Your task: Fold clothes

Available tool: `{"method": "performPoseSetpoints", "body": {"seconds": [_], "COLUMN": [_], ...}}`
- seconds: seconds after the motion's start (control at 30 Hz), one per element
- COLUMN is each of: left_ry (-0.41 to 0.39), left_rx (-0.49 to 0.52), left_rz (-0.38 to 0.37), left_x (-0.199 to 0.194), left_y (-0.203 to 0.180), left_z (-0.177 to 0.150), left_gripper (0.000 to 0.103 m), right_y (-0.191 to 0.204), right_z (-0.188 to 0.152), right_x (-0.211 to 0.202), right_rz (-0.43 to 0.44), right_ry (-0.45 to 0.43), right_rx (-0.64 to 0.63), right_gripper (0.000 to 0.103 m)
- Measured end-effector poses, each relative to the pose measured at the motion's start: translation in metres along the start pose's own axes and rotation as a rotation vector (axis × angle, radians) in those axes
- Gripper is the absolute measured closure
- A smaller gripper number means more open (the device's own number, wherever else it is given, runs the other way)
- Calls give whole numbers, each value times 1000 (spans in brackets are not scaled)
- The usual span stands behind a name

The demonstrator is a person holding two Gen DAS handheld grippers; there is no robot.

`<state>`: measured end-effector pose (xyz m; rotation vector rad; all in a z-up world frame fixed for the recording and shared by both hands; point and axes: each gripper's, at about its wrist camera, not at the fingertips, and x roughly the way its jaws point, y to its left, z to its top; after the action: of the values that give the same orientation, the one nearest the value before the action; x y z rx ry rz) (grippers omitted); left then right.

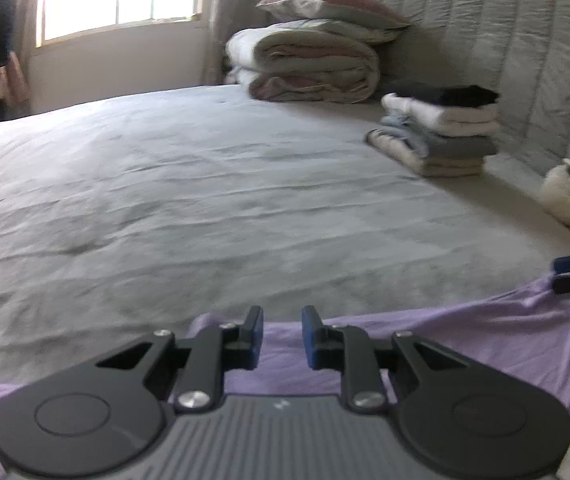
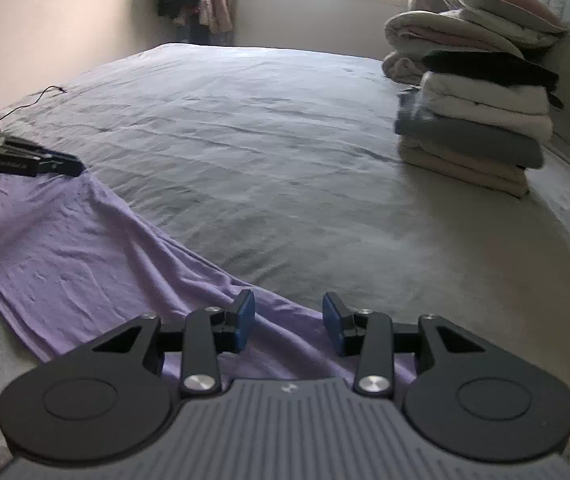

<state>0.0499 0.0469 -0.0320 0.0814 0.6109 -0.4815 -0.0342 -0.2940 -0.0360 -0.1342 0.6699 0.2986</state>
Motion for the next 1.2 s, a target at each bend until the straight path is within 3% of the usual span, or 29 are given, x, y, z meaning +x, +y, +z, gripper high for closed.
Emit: {"method": "performPoseSetpoints", "body": {"seconds": [0.1, 0.23, 0.3, 0.6, 0.7, 0.87, 0.93, 1.07, 1.2], "left_ry": [15, 40, 49, 15, -4, -1, -10, -47, 1], "left_rx": [23, 62, 79, 75, 84, 92, 103, 105, 127], "left_rz": [-57, -115, -115, -98, -82, -64, -50, -92, -97], "left_x": [8, 20, 24, 23, 23, 24, 20, 8, 16], "left_y": [-14, -30, -34, -37, -40, -41, -44, -46, -45], "left_z": [0, -4, -7, -14, -17, -16, -15, -13, -21], "left_gripper": [74, 73, 70, 69, 69, 67, 66, 65, 61], "right_y": [5, 7, 9, 18, 14, 13, 9, -1, -25], "right_z": [2, -3, -7, -14, -12, -13, -12, -13, -23], "right_x": [8, 13, 12, -13, -9, 10, 6, -10, -7], "right_rz": [4, -28, -46, -152, -174, -195, -195, -159, -183], "right_ry": [-2, -17, -30, -207, -195, -87, -88, -109, -66], "right_rx": [-7, 0, -9, -58, -49, -61, -49, 13, 103], "right_gripper": [74, 101, 103, 103, 103, 103, 88, 85, 85]}}
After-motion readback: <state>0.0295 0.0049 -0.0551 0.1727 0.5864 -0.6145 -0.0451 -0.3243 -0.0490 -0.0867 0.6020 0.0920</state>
